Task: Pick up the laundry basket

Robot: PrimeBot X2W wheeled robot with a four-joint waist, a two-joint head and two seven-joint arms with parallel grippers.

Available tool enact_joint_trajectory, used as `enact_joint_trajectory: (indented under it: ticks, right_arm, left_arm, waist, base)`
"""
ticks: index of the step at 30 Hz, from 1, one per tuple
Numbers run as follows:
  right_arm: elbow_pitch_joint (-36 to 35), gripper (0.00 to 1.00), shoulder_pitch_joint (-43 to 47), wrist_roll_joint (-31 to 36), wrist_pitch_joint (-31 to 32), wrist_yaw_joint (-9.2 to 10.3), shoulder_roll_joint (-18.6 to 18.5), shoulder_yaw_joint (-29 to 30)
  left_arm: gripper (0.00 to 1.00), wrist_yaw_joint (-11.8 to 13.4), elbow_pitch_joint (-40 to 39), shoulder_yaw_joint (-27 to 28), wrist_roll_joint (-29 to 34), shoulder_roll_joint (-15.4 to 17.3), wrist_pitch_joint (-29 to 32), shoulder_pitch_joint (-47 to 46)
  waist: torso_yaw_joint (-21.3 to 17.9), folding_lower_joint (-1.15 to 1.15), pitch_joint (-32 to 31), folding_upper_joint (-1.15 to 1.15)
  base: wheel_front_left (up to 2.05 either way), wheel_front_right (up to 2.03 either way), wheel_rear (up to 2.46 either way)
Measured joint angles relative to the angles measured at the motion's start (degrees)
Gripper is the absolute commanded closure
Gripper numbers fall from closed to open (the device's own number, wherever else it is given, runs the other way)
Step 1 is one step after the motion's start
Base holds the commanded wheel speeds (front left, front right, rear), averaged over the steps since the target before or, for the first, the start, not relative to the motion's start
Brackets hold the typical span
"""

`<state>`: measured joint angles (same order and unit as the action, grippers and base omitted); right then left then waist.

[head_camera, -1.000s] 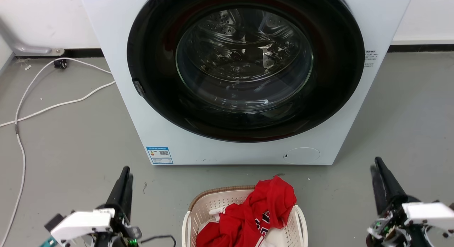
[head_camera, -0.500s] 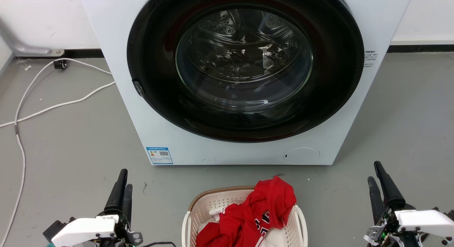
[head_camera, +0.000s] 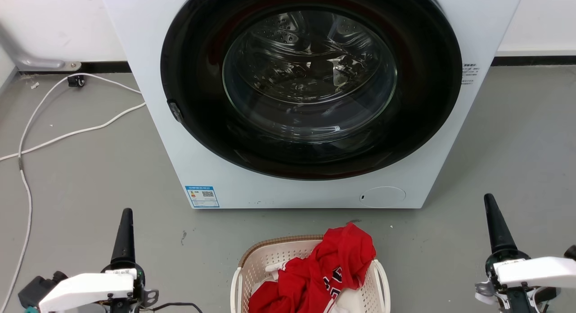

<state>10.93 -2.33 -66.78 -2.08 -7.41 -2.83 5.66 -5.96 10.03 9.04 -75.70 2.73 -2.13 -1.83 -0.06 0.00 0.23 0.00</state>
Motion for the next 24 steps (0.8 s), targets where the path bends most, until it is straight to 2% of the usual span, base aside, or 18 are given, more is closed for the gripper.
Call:
enact_joint_trajectory:
  ticks: [11, 15, 24]
  right_arm:
    - [-6.68, 0.0, -0.32, 18.96, -2.11, 0.01, 0.0, -1.01]
    - [-8.36, 0.0, -0.31, 25.51, -2.9, 0.01, 0.0, -2.34]
    - [-10.33, 0.0, 0.14, 35.46, -4.47, 0.01, 0.0, -3.31]
  left_arm:
    - [0.0, 2.93, -7.8, -2.5, 13.23, 0.01, -2.14, 0.53]
    - [0.0, 3.22, -9.67, -3.98, 18.4, 0.01, -2.82, 1.31]
    - [0.0, 3.46, -12.52, -8.68, 31.54, 0.02, -4.37, 1.95]
  waist:
    - [0.02, 0.0, 0.3, 0.0]
    - [-0.04, 0.0, 0.39, 0.0]
    - [-0.15, 0.0, 0.6, 0.0]
  base:
    - [0.0, 0.0, 0.0]
    - [0.0, 0.0, 0.0]
    - [0.0, 0.0, 0.0]
